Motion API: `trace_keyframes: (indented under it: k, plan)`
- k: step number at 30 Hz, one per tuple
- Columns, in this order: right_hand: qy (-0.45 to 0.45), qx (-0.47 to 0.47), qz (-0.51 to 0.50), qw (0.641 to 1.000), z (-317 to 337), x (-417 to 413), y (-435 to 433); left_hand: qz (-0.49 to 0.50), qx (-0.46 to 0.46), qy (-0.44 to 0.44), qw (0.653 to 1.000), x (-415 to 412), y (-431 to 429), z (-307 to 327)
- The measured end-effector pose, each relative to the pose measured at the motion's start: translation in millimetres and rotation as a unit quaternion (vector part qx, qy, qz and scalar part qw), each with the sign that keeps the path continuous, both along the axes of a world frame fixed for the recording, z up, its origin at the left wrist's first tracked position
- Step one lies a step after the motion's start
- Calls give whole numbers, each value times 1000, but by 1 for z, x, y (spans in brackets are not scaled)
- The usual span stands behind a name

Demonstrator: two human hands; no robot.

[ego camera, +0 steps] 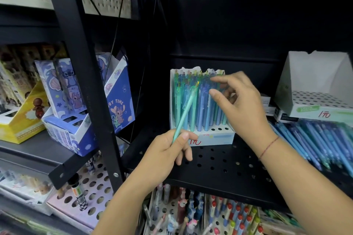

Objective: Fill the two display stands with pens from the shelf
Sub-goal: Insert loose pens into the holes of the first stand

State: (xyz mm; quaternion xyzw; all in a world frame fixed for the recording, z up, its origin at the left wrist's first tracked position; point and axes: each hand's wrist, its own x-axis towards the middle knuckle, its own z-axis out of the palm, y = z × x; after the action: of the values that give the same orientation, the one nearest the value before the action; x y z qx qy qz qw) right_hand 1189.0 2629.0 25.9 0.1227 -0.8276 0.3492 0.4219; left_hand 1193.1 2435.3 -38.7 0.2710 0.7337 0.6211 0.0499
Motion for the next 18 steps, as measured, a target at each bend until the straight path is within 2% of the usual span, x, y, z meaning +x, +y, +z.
trace_keyframes:
  k: [3,6,9,12,15,18]
  plan:
    - [9,-76,74,994,2,7,-7,-3,-19,10,1000,1,1,1]
    - [-86,-132,197,968,3,13,-20,-10,-45,15,999,1,4,0]
    - [-127,-135,236,954,2,12,-24,8,-60,39,997,2,7,-2]
    - [-79,-185,198,959,9,11,-12,108,-19,90,990,6,7,-1]
    - [-5,-195,91,976,15,8,10,228,-8,121,966,4,7,3]
    - [32,-147,9,988,16,5,22,232,-48,79,968,-7,10,4]
